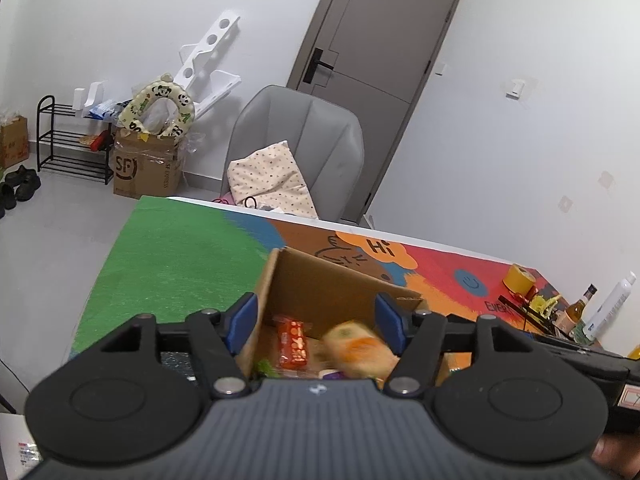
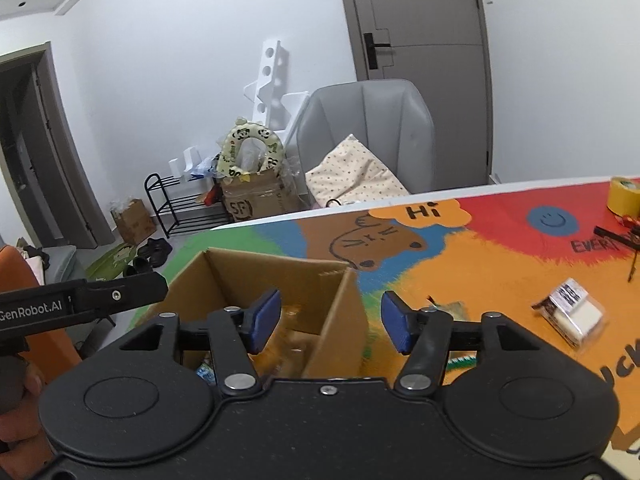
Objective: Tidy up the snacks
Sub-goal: 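Open both grippers over the box to drop the wafer bar and red stick, then return both tools to the remaining snacks on the table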
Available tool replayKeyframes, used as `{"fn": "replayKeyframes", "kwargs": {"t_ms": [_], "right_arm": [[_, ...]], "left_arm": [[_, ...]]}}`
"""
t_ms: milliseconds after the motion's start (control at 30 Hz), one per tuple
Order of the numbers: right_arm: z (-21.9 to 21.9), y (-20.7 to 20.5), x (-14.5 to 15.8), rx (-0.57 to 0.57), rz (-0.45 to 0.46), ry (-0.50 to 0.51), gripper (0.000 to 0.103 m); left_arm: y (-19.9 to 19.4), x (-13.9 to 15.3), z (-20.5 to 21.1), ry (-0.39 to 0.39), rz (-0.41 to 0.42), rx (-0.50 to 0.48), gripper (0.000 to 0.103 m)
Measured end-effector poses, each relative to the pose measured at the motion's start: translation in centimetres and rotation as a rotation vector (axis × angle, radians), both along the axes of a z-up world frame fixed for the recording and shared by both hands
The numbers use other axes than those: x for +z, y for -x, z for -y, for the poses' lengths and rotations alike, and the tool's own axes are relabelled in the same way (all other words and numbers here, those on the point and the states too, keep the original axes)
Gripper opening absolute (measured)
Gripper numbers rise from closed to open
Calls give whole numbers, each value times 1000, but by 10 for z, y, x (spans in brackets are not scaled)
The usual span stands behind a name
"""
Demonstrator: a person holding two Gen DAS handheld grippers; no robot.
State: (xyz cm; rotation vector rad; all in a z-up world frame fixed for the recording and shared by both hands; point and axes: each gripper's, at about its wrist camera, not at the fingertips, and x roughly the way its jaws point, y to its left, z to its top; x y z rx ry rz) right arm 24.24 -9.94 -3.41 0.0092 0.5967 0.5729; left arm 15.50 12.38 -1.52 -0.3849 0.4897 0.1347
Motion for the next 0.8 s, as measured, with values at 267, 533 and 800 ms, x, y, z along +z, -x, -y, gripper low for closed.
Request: {"fn": "replayKeyframes", "kwargs": {"t_ms": [267, 533, 800], "right_arm": [[37, -6, -6, -61, -30, -28, 62], [75, -8, -13, -123, -51, -48, 68], [115, -12, -20, -184, -61, -63, 79]], "left_arm": [[-9, 2, 29, -29, -7, -34, 72], [-20, 4, 65, -63, -10, -90, 79], [-34, 2, 103, -104, -31, -147, 88]]}}
